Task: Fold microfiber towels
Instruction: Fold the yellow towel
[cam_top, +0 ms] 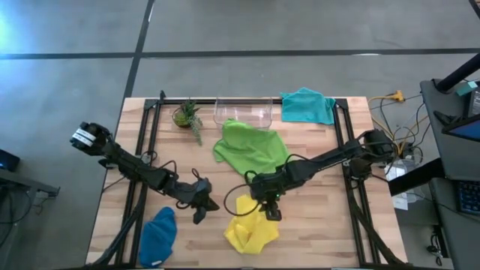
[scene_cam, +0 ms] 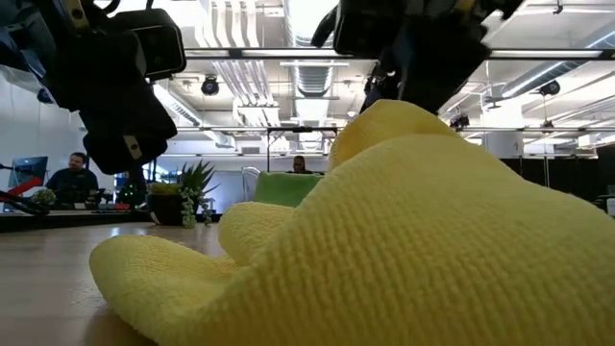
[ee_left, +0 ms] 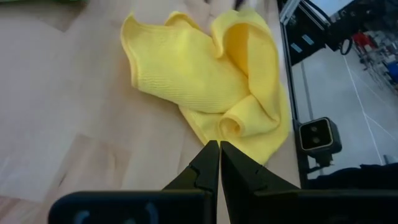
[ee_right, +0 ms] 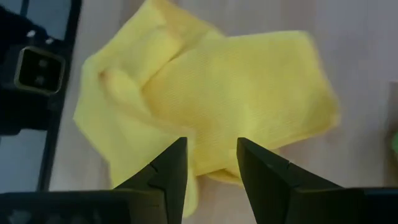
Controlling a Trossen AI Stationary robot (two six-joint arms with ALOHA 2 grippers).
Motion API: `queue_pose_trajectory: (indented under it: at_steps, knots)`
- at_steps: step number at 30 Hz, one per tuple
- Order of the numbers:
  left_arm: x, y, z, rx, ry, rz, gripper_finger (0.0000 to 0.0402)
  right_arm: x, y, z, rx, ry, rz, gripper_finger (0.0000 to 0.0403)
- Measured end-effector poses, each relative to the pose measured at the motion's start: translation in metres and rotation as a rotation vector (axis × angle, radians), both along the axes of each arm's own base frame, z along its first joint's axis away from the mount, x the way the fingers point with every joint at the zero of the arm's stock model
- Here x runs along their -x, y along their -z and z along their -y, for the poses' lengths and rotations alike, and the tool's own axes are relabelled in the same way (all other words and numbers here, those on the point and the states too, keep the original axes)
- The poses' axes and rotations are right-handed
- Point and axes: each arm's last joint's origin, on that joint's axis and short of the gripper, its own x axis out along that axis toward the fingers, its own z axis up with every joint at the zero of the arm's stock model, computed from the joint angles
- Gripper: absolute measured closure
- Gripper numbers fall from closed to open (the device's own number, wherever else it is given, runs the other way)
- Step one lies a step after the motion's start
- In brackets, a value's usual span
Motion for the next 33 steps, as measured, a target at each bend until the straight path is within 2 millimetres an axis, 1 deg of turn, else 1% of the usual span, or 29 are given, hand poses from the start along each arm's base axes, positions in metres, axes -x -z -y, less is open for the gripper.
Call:
queue_pose_trajectory:
  at_steps: [8,13,18,22,26,30,33]
  knots:
    - [0.000,0.002,-0.001,-0.022,-0.032,0.001,0.0402,0.012,0.000,-0.030,-0.020,-0.058,-0.031,0.0269]
    - [0.001,0.003,-0.002,-0.025,-0.037,0.001,0.0402,0.025,0.002,-0.050,-0.106,-0.165,-0.121,0.0269]
    - [0.001,0.003,-0.002,-0.027,-0.036,-0.001,0.0402,0.038,0.001,-0.067,-0.130,-0.220,-0.189,0.0269]
    - [0.001,0.003,-0.002,-0.027,-0.036,-0.001,0.0402,0.038,-0.007,-0.069,-0.135,-0.202,-0.174,0.0269]
    - [0.001,0.003,-0.002,-0.027,-0.036,-0.001,0.0402,0.034,-0.012,-0.068,-0.066,-0.163,-0.117,0.0269]
    - [0.001,0.003,-0.001,-0.026,-0.034,-0.001,0.0402,0.025,-0.016,-0.057,-0.007,-0.124,-0.058,0.0269]
    - [0.001,0.003,-0.001,-0.025,-0.031,-0.001,0.0402,0.019,-0.009,-0.046,0.013,-0.106,-0.065,0.0268]
